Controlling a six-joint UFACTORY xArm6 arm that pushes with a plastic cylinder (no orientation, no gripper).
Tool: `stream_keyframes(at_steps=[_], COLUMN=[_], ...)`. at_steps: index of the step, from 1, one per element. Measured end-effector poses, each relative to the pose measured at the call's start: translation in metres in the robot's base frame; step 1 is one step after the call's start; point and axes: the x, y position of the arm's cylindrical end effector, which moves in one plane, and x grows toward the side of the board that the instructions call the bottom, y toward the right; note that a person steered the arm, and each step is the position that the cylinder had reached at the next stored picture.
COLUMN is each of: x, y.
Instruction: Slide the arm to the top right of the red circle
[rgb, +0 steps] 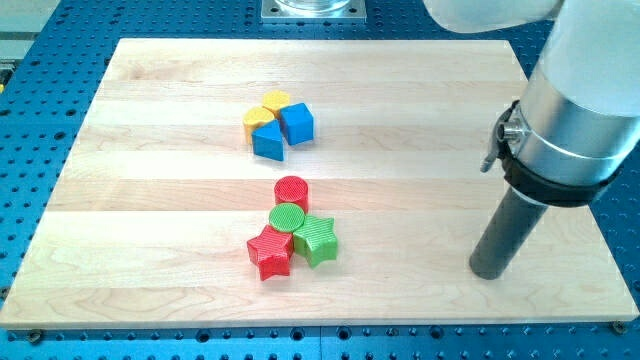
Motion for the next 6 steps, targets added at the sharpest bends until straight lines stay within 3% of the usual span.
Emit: stream_keyframes(at_steps=[6], x=[-0.011], y=[0.019])
